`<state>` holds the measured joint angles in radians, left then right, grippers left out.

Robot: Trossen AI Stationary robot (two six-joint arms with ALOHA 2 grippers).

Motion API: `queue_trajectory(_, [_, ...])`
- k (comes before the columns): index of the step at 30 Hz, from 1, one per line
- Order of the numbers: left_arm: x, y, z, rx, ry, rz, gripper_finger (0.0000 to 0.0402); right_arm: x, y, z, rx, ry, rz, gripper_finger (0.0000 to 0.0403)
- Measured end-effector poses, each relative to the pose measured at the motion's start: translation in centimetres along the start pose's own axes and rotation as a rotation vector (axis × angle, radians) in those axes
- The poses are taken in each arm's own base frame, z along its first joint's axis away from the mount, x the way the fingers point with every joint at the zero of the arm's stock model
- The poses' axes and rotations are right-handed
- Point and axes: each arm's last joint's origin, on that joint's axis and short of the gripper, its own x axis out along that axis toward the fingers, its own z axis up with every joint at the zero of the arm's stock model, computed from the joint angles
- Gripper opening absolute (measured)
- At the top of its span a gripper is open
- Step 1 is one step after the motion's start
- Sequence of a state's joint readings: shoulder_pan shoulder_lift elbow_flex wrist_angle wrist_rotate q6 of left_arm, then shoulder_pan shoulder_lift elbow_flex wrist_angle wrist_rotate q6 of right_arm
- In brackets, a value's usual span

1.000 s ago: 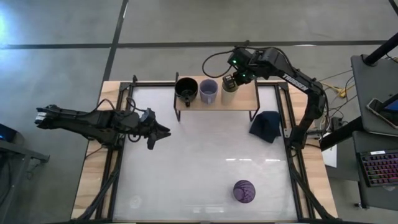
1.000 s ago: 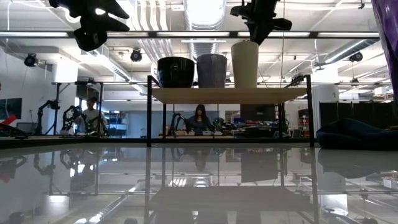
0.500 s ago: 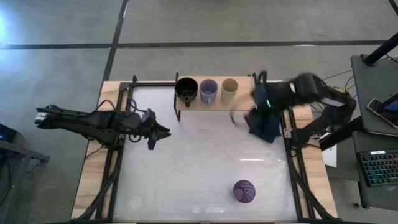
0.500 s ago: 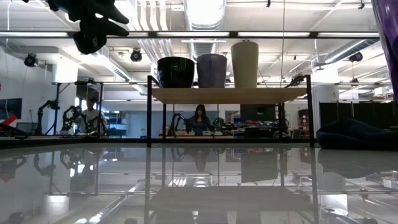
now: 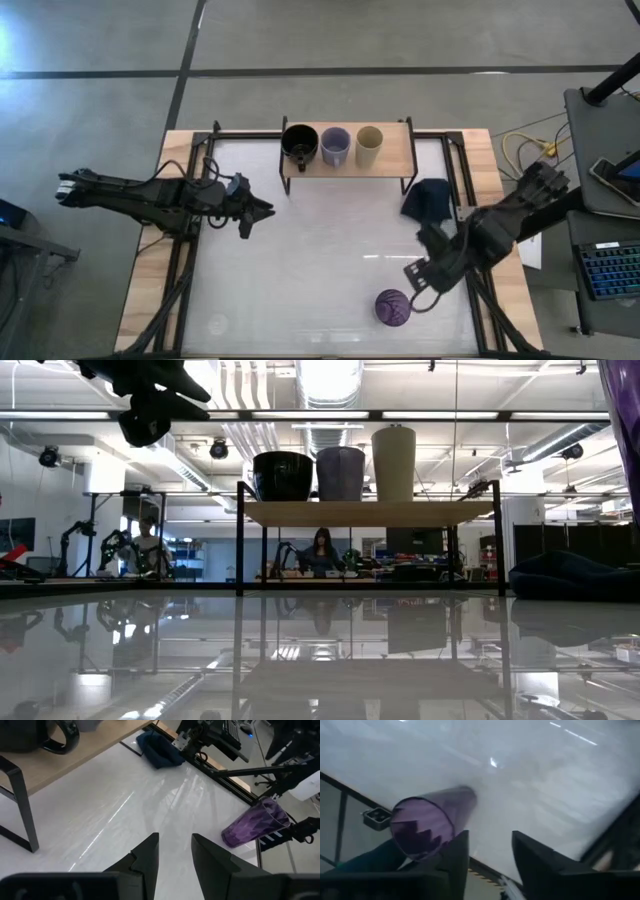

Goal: Stack small to large cups/mugs on shelf
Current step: Put the violet cup on the shelf

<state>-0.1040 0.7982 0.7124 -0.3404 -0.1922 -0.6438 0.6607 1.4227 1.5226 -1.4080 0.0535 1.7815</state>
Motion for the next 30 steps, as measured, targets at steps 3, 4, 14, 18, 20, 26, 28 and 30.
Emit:
queue_trajectory(3, [0.0,0.0,0.0,0.001,0.000,0.000,0.0100,1.5,1.2,-0.7,0.000,-0.002,0.004,0.0171])
queue_trajectory(4, [0.0,0.0,0.0,0.002,0.001,0.000,0.0100,2.1,1.7,-0.9,-0.008,-0.002,0.003,0.0179])
queue_trajectory(14, [0.0,0.0,-0.1,0.003,0.010,-0.001,0.0100,8.5,4.6,-3.4,-0.099,-0.009,-0.116,0.0191])
queue_trajectory(18, [0.0,0.0,-0.1,0.003,0.023,-0.020,0.0100,9.6,4.9,-3.6,-0.083,-0.017,-0.145,0.0191])
queue_trajectory(20, [0.0,0.0,-0.1,0.003,0.026,-0.024,0.0100,10.0,5.0,-3.7,-0.081,-0.021,-0.157,0.0190])
queue_trajectory(26, [0.0,0.0,-0.2,0.003,0.029,-0.023,0.0100,11.2,5.0,-3.8,-0.096,-0.022,-0.192,0.0139])
queue_trajectory(28, [0.0,0.0,-0.2,0.004,0.033,-0.023,0.0100,11.3,5.0,-3.7,-0.104,-0.029,-0.194,0.0107])
queue_trajectory(30, [0.0,0.0,-0.2,0.005,0.036,-0.023,0.0100,11.2,4.9,-3.6,-0.106,-0.044,-0.192,0.0071])
